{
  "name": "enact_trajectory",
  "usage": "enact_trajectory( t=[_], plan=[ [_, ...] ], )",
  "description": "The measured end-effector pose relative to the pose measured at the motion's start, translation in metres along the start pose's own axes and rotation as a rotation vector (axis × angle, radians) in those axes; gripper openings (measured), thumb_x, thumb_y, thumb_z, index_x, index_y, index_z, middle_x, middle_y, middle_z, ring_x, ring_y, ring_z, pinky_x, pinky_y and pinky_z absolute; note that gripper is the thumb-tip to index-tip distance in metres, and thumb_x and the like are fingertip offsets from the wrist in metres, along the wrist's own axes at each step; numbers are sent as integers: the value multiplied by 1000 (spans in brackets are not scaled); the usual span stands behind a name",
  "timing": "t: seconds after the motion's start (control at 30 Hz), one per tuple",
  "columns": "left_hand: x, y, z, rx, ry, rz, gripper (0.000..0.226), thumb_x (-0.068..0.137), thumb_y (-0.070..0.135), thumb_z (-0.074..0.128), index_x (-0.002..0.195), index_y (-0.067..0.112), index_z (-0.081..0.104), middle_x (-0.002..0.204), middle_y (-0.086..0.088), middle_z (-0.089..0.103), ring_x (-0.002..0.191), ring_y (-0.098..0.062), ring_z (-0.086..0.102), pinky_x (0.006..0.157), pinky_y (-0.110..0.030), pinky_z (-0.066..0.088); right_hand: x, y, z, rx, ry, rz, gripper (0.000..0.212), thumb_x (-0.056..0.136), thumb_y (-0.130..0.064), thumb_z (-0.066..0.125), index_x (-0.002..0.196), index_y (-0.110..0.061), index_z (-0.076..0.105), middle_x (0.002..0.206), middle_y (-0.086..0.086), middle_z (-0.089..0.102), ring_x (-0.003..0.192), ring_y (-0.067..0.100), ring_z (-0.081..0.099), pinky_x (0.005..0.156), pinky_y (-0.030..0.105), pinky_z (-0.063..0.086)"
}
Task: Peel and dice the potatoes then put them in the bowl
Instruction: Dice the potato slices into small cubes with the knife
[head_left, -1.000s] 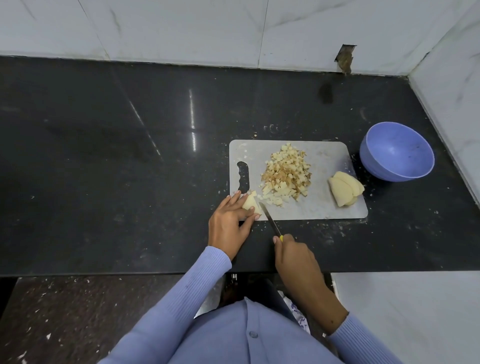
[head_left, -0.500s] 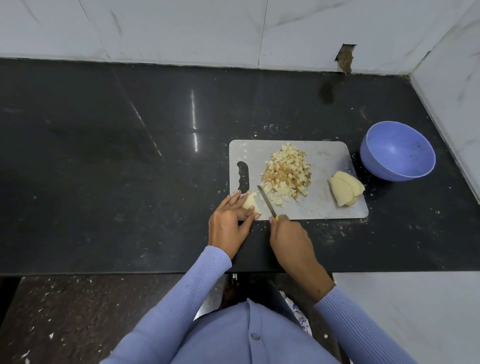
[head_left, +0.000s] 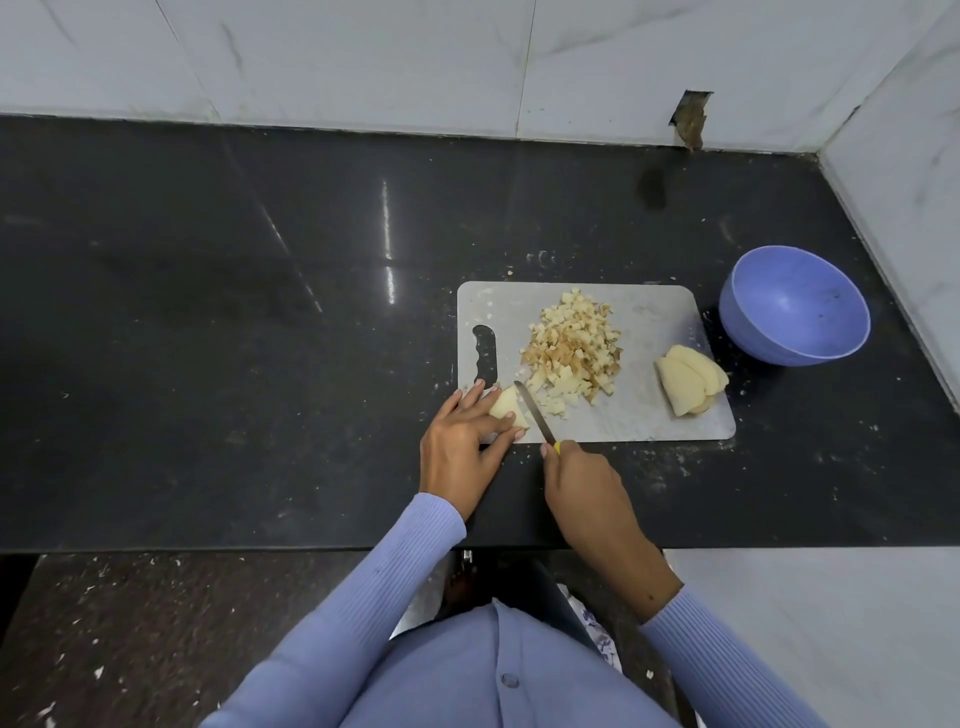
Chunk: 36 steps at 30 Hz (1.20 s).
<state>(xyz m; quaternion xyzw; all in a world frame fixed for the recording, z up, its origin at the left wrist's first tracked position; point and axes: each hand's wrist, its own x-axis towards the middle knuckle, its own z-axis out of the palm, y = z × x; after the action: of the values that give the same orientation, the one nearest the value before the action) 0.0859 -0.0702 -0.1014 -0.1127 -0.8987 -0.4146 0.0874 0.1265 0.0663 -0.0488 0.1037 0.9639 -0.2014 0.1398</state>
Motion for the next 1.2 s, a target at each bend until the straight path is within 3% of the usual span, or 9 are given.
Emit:
enact_trajectory(
  t=[0.27,0.43,0.67,0.97,1.2],
  plan=[
    [-2,-1,-3,10,38,14,21,70,13,83,89,7,76,112,-12,67,114,-21,60,106,-37,38,0,-8,-5,3,19,-36,40,103,-37,25,102,-9,53,92,10,62,82,25,57,65,31,38],
    [0,-3,-2,5,1,15,20,70,8,82,88,5,76,109,-14,68,110,-25,62,106,-28,33,5,-16,1,17,-26,-17,40,103,-36,26,105,-7,53,100,14,63,91,30,59,69,33,39],
    [2,2,-3,32,-17,11,20,69,9,83,86,4,76,107,-15,68,107,-25,64,105,-28,34,-7,-14,2,-32,-70,35,38,104,-34,26,111,-7,51,106,13,61,98,30,59,70,32,37],
    [2,2,-3,19,1,17,18,71,10,82,87,5,76,109,-14,68,109,-24,63,107,-26,32,-37,16,5,-104,-36,36,33,104,-35,22,101,-12,46,87,4,60,84,24,62,63,29,39],
    [-1,-2,-5,56,-1,21,15,77,17,77,92,13,76,116,-5,66,120,-17,56,110,-35,31,-28,2,0,-32,19,-22,29,103,-37,23,88,-16,38,75,-1,46,70,19,49,62,28,34]
  ],
)
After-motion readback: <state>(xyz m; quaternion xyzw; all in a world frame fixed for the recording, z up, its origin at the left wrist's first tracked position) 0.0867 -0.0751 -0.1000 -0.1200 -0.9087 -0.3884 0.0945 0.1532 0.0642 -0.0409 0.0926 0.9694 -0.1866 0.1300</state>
